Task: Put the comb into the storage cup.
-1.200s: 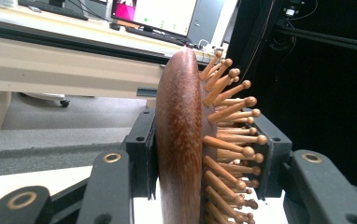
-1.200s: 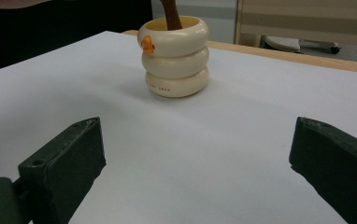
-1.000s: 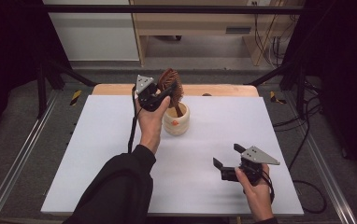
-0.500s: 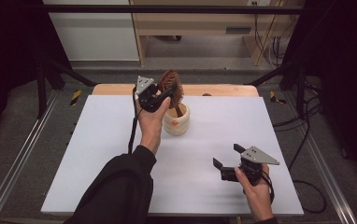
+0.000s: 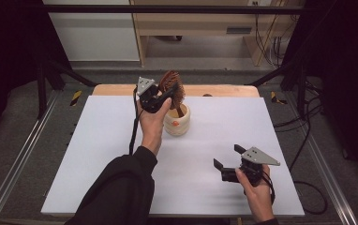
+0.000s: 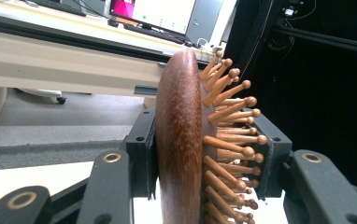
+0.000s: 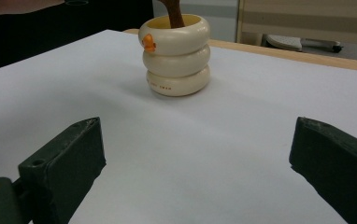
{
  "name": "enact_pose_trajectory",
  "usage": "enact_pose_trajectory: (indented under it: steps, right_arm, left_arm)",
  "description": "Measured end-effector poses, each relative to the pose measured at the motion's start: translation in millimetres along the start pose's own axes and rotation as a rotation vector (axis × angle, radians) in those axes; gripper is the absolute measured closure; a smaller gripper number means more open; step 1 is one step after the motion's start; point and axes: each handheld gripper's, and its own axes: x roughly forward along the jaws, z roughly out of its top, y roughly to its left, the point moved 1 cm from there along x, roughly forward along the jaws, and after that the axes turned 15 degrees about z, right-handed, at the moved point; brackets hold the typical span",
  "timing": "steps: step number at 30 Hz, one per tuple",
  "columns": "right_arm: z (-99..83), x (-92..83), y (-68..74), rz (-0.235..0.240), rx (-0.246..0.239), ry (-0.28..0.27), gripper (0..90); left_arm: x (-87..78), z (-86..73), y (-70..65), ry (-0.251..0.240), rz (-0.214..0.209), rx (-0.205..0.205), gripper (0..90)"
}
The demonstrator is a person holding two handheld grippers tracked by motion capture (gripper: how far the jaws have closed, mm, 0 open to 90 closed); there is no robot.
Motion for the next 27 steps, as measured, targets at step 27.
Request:
enact_pose_trajectory:
  steps: [27]
  right_arm:
    - [-0.3, 0.7, 0.0, 0.001, -0.003, 0.003, 3.9]
  left_arm:
    - [2.0, -5.7, 1.8, 0.007, -0.002, -0.011, 51.1]
